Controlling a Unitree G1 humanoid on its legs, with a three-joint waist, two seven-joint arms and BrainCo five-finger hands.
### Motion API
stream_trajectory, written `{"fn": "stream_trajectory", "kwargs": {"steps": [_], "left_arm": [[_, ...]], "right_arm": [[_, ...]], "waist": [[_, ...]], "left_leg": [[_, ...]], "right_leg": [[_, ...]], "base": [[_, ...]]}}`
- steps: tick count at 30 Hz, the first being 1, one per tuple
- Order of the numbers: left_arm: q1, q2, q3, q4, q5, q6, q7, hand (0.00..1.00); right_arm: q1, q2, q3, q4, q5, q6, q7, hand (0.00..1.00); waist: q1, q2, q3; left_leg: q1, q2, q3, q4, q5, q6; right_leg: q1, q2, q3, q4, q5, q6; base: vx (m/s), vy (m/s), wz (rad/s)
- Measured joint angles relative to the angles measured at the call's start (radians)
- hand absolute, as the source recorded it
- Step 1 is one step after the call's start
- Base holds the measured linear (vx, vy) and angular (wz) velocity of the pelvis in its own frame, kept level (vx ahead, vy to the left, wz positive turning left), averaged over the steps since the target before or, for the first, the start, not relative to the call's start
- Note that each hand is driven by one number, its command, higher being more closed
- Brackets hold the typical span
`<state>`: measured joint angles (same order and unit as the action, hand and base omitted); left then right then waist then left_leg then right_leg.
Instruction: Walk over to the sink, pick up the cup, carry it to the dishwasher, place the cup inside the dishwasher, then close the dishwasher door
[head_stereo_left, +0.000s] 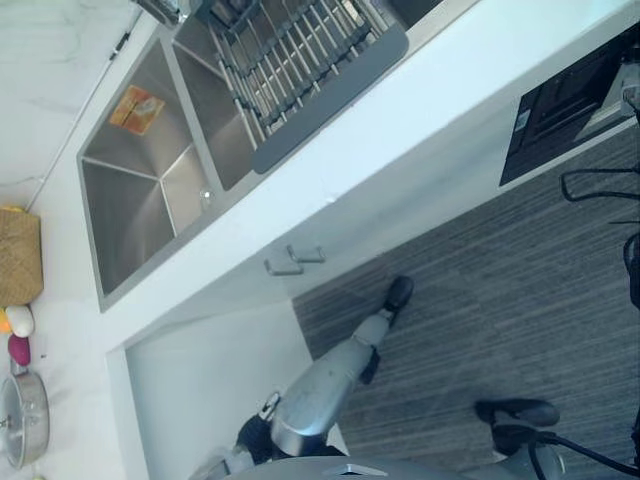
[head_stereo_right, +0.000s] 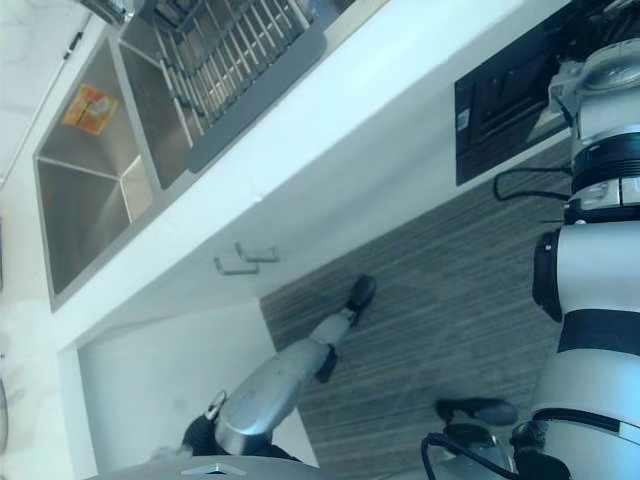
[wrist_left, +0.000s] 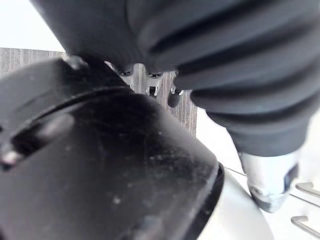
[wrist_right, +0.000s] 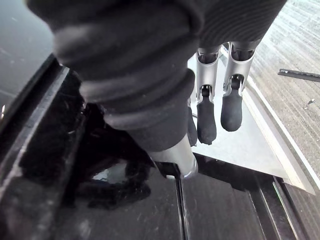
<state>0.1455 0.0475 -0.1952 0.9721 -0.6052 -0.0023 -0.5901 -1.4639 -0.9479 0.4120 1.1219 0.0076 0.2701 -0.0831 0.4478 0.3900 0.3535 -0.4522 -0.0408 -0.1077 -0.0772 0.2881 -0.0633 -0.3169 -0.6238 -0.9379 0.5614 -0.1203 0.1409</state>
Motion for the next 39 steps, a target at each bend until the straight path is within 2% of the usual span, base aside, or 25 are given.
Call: {"fn": "stream_trajectory", "kwargs": {"steps": [3, 5, 6, 8, 9, 11, 12, 14, 15, 21, 22, 23, 24, 26, 27, 28, 29, 30, 32, 33, 35, 36, 37, 38, 39], "left_arm": [[0.007, 0.000, 0.006, 0.001, -0.001, -0.004, -0.011, 0.00], [0.013, 0.001, 0.026, 0.005, -0.004, 0.003, -0.028, 0.00], [0.022, 0.002, 0.042, 0.005, -0.006, 0.002, -0.039, 0.00], [0.030, 0.009, 0.047, 0.005, -0.019, 0.001, -0.049, 0.00], [0.041, 0.012, 0.065, 0.001, -0.031, 0.000, -0.056, 0.00], [0.045, 0.013, 0.085, 0.001, -0.041, -0.003, -0.054, 0.00], [0.045, 0.014, 0.090, 0.001, -0.041, -0.004, -0.051, 0.00], [0.044, 0.013, 0.124, -0.002, -0.053, -0.006, -0.044, 0.00], [0.044, 0.013, 0.131, -0.002, -0.059, -0.006, -0.042, 0.00], [0.052, 0.022, 0.209, 0.003, -0.062, -0.009, 0.003, 0.00], [0.066, 0.025, 0.235, 0.005, -0.062, -0.009, 0.017, 0.00], [0.080, 0.037, 0.247, 0.018, -0.062, -0.010, 0.026, 0.00], [0.084, 0.042, 0.256, 0.031, -0.061, -0.009, 0.031, 0.00], [0.090, 0.059, 0.304, 0.073, -0.057, -0.008, 0.064, 0.00], [0.092, 0.064, 0.320, 0.074, -0.057, -0.008, 0.071, 0.00], [0.090, 0.077, 0.339, 0.070, -0.057, -0.006, 0.092, 0.00], [0.085, 0.088, 0.347, 0.067, -0.057, -0.005, 0.103, 0.00], [0.066, 0.105, 0.359, 0.054, -0.057, -0.002, 0.134, 0.00], [0.038, 0.113, 0.379, 0.046, -0.034, 0.002, 0.174, 0.00], [0.024, 0.100, 0.395, 0.043, -0.017, 0.000, 0.202, 0.00], [0.005, 0.087, 0.419, 0.068, 0.000, 0.000, 0.217, 0.00], [-0.003, 0.087, 0.451, 0.096, 0.004, 0.002, 0.227, 0.00], [0.001, 0.064, 0.484, 0.110, 0.005, 0.006, 0.243, 0.00], [0.001, 0.030, 0.510, 0.108, 0.011, 0.013, 0.256, 0.00], [0.001, 0.027, 0.523, 0.099, 0.016, 0.013, 0.258, 0.00]], "right_arm": [[0.001, 0.009, 0.009, 0.008, 0.002, -0.001, 0.058, 0.00], [0.009, 0.010, 0.007, 0.008, 0.030, -0.033, 0.110, 0.00], [0.035, 0.011, 0.006, 0.007, 0.026, -0.085, 0.180, 0.00], [0.069, 0.022, -0.015, 0.005, 0.026, -0.122, 0.226, 0.00], [0.126, 0.040, -0.074, -0.009, 0.024, -0.177, 0.272, 0.00], [0.197, 0.074, -0.147, -0.017, 0.032, -0.245, 0.308, 0.00], [0.225, 0.084, -0.173, -0.028, 0.040, -0.265, 0.317, 0.00], [0.317, 0.132, -0.286, -0.058, 0.063, -0.342, 0.323, 0.00], [0.344, 0.145, -0.319, -0.061, 0.072, -0.357, 0.322, 0.00], [0.711, 0.224, -0.615, -0.085, 0.085, -0.483, 0.291, 0.00], [0.816, 0.271, -0.674, -0.083, 0.085, -0.512, 0.280, 0.00], [0.922, 0.324, -0.715, -0.083, 0.085, -0.544, 0.265, 0.00], [0.975, 0.352, -0.733, -0.082, 0.085, -0.557, 0.253, 0.00], [1.166, 0.460, -0.804, -0.082, 0.080, -0.589, 0.211, 0.00], [1.213, 0.488, -0.824, -0.082, 0.075, -0.599, 0.204, 0.00], [1.294, 0.548, -0.870, -0.082, 0.061, -0.612, 0.202, 0.00], [1.329, 0.578, -0.893, -0.082, 0.057, -0.619, 0.201, 0.00], [1.390, 0.632, -0.921, -0.082, 0.040, -0.630, 0.187, 0.00], [1.454, 0.689, -0.947, -0.081, 0.038, -0.635, 0.169, 0.00], [1.488, 0.723, -0.979, -0.078, 0.038, -0.633, 0.162, 0.00], [1.505, 0.764, -1.025, -0.077, 0.038, -0.631, 0.163, 0.00], [1.524, 0.789, -1.048, -0.075, 0.034, -0.633, 0.168, 0.00], [1.562, 0.792, -1.064, -0.081, 0.034, -0.630, 0.169, 0.00], [1.614, 0.816, -1.068, -0.096, 0.035, -0.623, 0.168, 0.00], [1.638, 0.839, -1.074, -0.096, 0.035, -0.614, 0.169, 0.00]], "waist": [[-0.014, -0.002, 0.001], [-0.032, -0.004, 0.003], [-0.051, -0.011, 0.008], [-0.070, -0.023, 0.018], [-0.096, -0.042, 0.034], [-0.124, -0.068, 0.054], [-0.129, -0.076, 0.059], [-0.158, -0.109, 0.084], [-0.166, -0.117, 0.090], [-0.220, -0.229, 0.139], [-0.245, -0.263, 0.130], [-0.272, -0.297, 0.110], [-0.286, -0.308, 0.098], [-0.324, -0.343, 0.051], [-0.330, -0.353, 0.033], [-0.343, -0.375, 0.003], [-0.352, -0.379, -0.006], [-0.369, -0.403, -0.021], [-0.376, -0.433, -0.038], [-0.375, -0.470, -0.057], [-0.386, -0.468, -0.060], [-0.404, -0.487, -0.060], [-0.413, -0.447, -0.074], [-0.419, -0.388, -0.097], [-0.418, -0.386, -0.105]], "left_leg": [[0.020, 0.005, 0.004, 0.000, -0.004, -0.006], [0.038, 0.008, 0.005, 0.000, -0.008, -0.010], [0.066, 0.014, 0.005, 0.000, -0.012, -0.015], [0.088, 0.019, 0.005, 0.000, -0.016, -0.019], [0.113, 0.030, 0.007, -0.001, -0.026, -0.020], [0.137, 0.039, 0.011, -0.001, -0.031, -0.022], [0.143, 0.042, 0.011, -0.001, -0.032, -0.023], [0.160, 0.055, 0.017, -0.001, -0.033, -0.025], [0.166, 0.057, 0.018, -0.001, -0.034, -0.026], [0.257, 0.050, 0.028, -0.001, -0.059, -0.019], [0.283, 0.038, 0.027, -0.002, -0.077, -0.016], [0.304, 0.031, 0.027, -0.007, -0.092, -0.004], [0.314, 0.032, 0.027, -0.007, -0.101, 0.002], [0.365, 0.038, 0.028, -0.007, -0.127, 0.026], [0.374, 0.038, 0.027, -0.007, -0.133, 0.031], [0.387, 0.041, 0.011, -0.007, -0.142, 0.043], [0.388, 0.049, -0.008, -0.007, -0.144, 0.045], [0.388, 0.052, -0.039, -0.002, -0.144, 0.046], [0.388, 0.032, -0.060, -0.002, -0.144, 0.046], [0.389, -0.001, -0.044, -0.008, -0.150, 0.045], [0.399, 0.006, 0.033, -0.008, -0.228, 0.067], [0.354, 0.010, 0.191, 0.226, -0.298, 0.112], [0.326, 0.051, 0.275, 0.383, -0.377, 0.117], [0.360, 0.097, 0.267, 0.406, -0.447, 0.116], [0.382, 0.097, 0.240, 0.385, -0.454, 0.106]], "right_leg": [[0.017, 0.002, 0.002, 0.001, -0.004, -0.001], [0.037, 0.006, 0.000, -0.002, -0.004, -0.001], [0.069, 0.017, -0.002, -0.013, -0.004, 0.000], [0.092, 0.024, -0.004, -0.018, -0.005, 0.001], [0.117, 0.038, -0.005, -0.027, -0.006, 0.000], [0.144, 0.050, -0.006, -0.033, -0.008, 0.000], [0.149, 0.055, -0.005, -0.036, -0.008, -0.001], [0.168, 0.070, -0.003, -0.047, -0.005, -0.001], [0.176, 0.073, -0.004, -0.050, -0.004, -0.001], [0.291, 0.109, -0.006, -0.129, 0.037, 0.001], [0.322, 0.106, 0.001, -0.140, 0.050, -0.011], [0.336, 0.103, 0.032, -0.140, 0.072, -0.042], [0.339, 0.104, 0.051, -0.135, 0.092, -0.071], [0.348, 0.117, 0.160, -0.113, 0.186, -0.175], [0.344, 0.127, 0.203, -0.113, 0.208, -0.181], [0.332, 0.164, 0.316, -0.108, 0.192, -0.160], [0.329, 0.204, 0.370, -0.114, 0.141, -0.125], [0.336, 0.294, 0.436, -0.154, 0.040, -0.095], [0.360, 0.387, 0.458, -0.270, -0.024, -0.084], [0.403, 0.385, 0.433, -0.331, -0.047, -0.021], [0.411, 0.386, 0.434, -0.333, -0.026, -0.047], [0.426, 0.362, 0.435, -0.313, -0.024, -0.049], [0.427, 0.378, 0.450, -0.237, -0.022, -0.052], [0.383, 0.389, 0.526, -0.066, -0.026, -0.078], [0.366, 0.399, 0.575, -0.036, -0.046, -0.085]], "base": [[-0.04, -0.074, -0.05], [-0.04, -0.075, -0.07], [-0.02, -0.047, -0.06], [-0.03, -0.061, -0.09], [-0.04, -0.089, -0.13], [-0.04, -0.083, -0.09], [-0.04, -0.074, -0.07], [-0.03, -0.071, -0.07], [-0.03, -0.061, -0.04], [0.02, -0.036, -0.02], [0.10, 0.017, 0.10], [0.11, 0.026, 0.10], [0.13, 0.044, 0.07], [0.16, 0.056, 0.02], [0.22, 0.047, 0.12], [0.18, -0.014, 0.22], [0.19, -0.097, 0.45], [0.09, -0.177, 0.50], [0.07, -0.177, 0.39], [0.03, -0.104, 0.11], [0.03, -0.017, 0.19], [0.06, 0.034, 0.52], [0.08, 0.110, 0.95], [0.04, 0.106, 0.91], [0.02, 0.061, 1.02]]}}
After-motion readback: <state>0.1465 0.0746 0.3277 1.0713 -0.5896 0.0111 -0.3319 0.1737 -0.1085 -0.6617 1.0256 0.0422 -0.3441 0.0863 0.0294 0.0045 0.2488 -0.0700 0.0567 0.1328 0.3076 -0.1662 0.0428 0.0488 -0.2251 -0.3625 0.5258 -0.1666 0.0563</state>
